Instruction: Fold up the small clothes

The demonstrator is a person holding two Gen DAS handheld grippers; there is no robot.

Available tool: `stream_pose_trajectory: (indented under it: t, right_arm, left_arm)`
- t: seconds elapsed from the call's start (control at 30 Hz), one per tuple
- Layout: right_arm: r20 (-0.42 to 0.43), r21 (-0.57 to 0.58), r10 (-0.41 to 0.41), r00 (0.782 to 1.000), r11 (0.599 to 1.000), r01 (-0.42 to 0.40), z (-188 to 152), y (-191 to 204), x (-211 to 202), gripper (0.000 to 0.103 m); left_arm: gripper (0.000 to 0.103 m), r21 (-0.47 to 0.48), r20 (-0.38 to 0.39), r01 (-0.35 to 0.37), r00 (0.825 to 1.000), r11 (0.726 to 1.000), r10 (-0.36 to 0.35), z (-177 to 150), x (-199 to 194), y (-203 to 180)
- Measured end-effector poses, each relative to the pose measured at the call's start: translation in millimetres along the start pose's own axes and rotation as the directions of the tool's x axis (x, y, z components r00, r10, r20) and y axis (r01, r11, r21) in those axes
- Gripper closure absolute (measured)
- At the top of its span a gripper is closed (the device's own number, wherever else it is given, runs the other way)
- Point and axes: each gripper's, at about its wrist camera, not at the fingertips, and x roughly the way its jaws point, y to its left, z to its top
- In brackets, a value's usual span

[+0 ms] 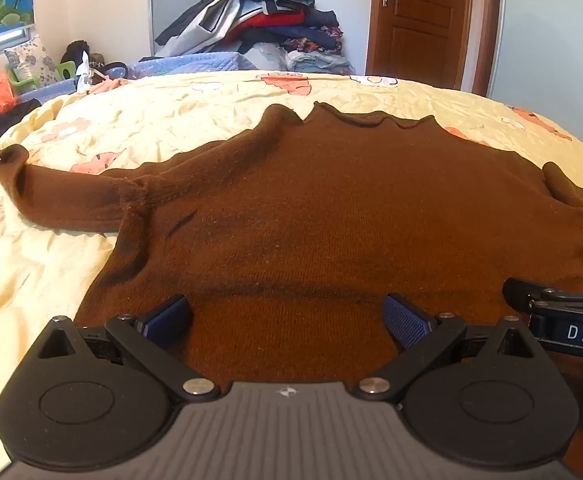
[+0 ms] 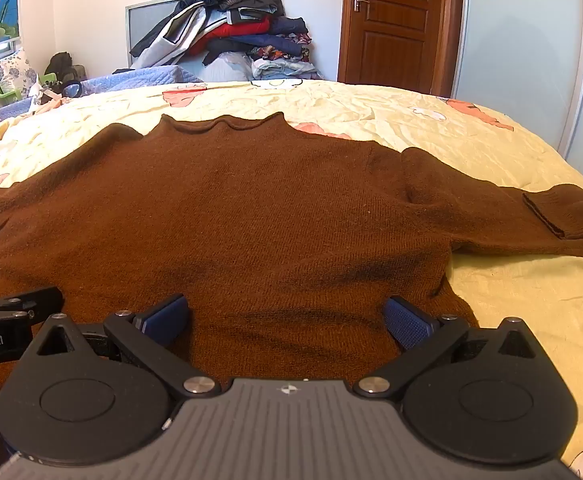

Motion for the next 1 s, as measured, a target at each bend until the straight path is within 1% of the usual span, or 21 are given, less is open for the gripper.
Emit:
stream_pose_trajectory:
  t: [0.37,1.0]
  right_arm:
    - [0.0,0.0,0.0,1.0,1.0,0.0,0.2,-0.1,0.1,0.0]
    - [0.001,0.0,0.0,1.0,1.0,0.0,0.1,-0.6,0.4,0.0]
  left_arm:
    - [0.0,-0.017,0.009,-0.001,1.0,1.0,0.001,-3.4,-2.0,-1.5]
    - [0.0,-0.019,0.007,0.004,1.0,1.0,-0.004,-2.2,-4.0,0.4]
